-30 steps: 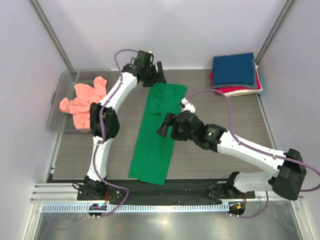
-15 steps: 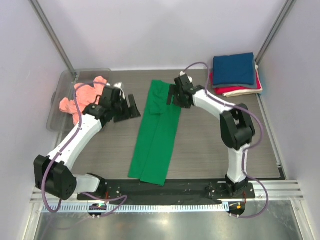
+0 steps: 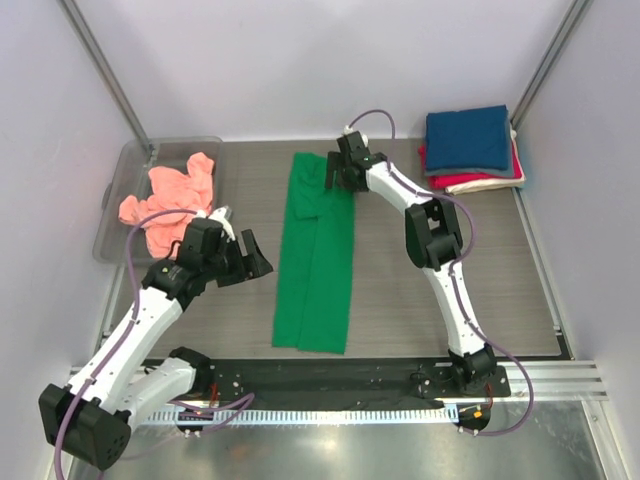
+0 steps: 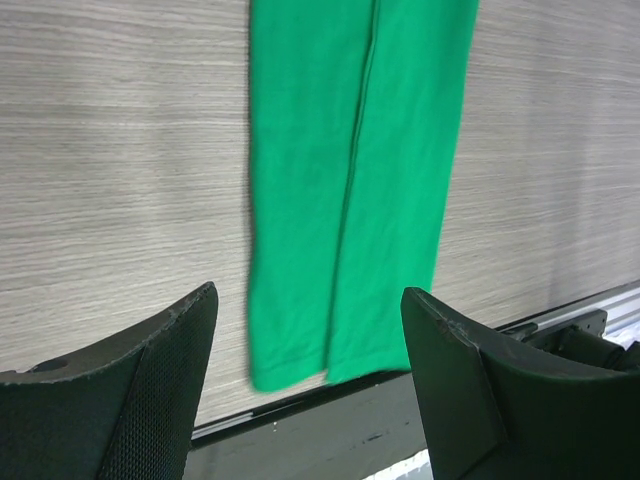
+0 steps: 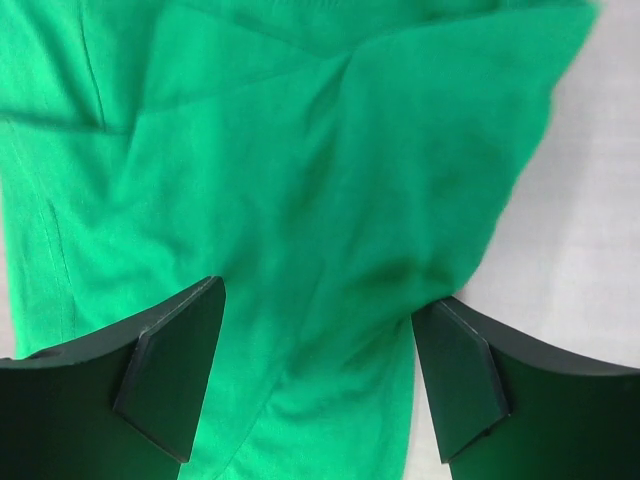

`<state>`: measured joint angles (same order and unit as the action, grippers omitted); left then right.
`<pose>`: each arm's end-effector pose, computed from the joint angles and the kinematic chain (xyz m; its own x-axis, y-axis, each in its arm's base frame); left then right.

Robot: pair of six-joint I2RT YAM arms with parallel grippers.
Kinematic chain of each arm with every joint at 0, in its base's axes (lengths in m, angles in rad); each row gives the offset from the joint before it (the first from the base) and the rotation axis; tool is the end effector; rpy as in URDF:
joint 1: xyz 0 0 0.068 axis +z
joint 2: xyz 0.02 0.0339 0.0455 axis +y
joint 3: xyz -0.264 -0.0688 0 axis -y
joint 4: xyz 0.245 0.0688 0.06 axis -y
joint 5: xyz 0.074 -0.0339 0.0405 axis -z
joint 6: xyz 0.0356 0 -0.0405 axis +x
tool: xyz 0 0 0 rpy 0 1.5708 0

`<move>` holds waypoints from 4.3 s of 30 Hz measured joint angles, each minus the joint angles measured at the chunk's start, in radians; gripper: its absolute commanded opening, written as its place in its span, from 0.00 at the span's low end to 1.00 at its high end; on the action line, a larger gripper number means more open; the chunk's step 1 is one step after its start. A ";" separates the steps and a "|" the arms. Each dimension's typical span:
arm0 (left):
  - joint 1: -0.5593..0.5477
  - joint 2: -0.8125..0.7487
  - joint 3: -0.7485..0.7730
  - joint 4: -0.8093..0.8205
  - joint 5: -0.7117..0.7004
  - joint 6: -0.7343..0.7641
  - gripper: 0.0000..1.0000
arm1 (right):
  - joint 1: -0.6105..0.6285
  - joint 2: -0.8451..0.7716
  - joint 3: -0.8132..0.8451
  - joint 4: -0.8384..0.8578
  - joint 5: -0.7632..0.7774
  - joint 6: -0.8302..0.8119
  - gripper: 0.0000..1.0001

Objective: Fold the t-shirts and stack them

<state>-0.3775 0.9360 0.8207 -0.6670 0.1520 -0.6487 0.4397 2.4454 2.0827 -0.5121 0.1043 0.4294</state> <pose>0.1757 -0.0755 0.2805 -0.8026 -0.3242 -0.5007 -0.0260 0.8577 -0.5136 0.4930 0.2278 0.1680 -0.7825 0.0895 -0.6162 -0.0409 0.9801 0.1943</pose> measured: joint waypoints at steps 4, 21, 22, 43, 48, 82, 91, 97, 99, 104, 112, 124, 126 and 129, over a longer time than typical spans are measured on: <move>0.000 -0.018 -0.047 0.004 0.000 -0.004 0.75 | -0.018 0.151 0.246 -0.003 -0.011 -0.035 0.83; -0.139 -0.089 -0.260 0.056 -0.019 -0.161 0.71 | -0.067 -0.315 -0.240 0.027 -0.109 -0.065 0.83; -0.150 -0.095 -0.292 0.066 -0.021 -0.182 0.71 | -0.064 -0.412 -0.338 0.027 -0.128 -0.052 0.82; -0.267 -0.155 -0.515 0.232 -0.041 -0.367 0.67 | 0.450 -1.306 -1.609 0.256 -0.180 0.417 0.61; -0.283 -0.138 -0.517 0.260 -0.047 -0.377 0.65 | 0.481 -1.279 -1.618 0.301 -0.173 0.454 0.58; -0.474 -0.077 -0.476 0.300 -0.109 -0.454 0.01 | 0.540 -1.397 -1.709 0.317 -0.138 0.553 0.01; -0.476 0.009 -0.136 0.064 -0.240 -0.384 0.01 | 0.491 -1.386 -1.477 0.152 -0.042 0.491 0.01; -0.391 0.202 0.091 -0.011 -0.278 -0.257 0.02 | 0.308 -1.248 -1.283 0.119 -0.059 0.369 0.01; -0.333 0.274 0.170 -0.013 -0.275 -0.208 0.02 | 0.253 -1.190 -1.220 0.111 -0.069 0.324 0.01; -0.214 0.460 0.347 -0.023 -0.263 -0.094 0.02 | 0.159 -1.005 -1.041 0.106 -0.130 0.212 0.01; -0.093 0.710 0.517 -0.021 -0.201 0.013 0.02 | 0.058 -0.783 -0.868 0.097 -0.224 0.113 0.01; -0.002 0.958 0.687 -0.017 -0.089 0.066 0.10 | -0.012 -0.563 -0.712 0.093 -0.299 0.063 0.01; 0.013 0.989 0.697 -0.010 -0.069 0.068 0.18 | -0.017 -0.542 -0.701 0.091 -0.303 0.062 0.16; 0.036 1.064 0.754 -0.023 -0.050 0.064 0.31 | -0.023 -0.501 -0.666 0.082 -0.303 0.066 0.54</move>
<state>-0.3416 1.9999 1.5749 -0.6895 0.1017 -0.5850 0.4164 1.9446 1.4170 -0.4305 -0.1982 0.4950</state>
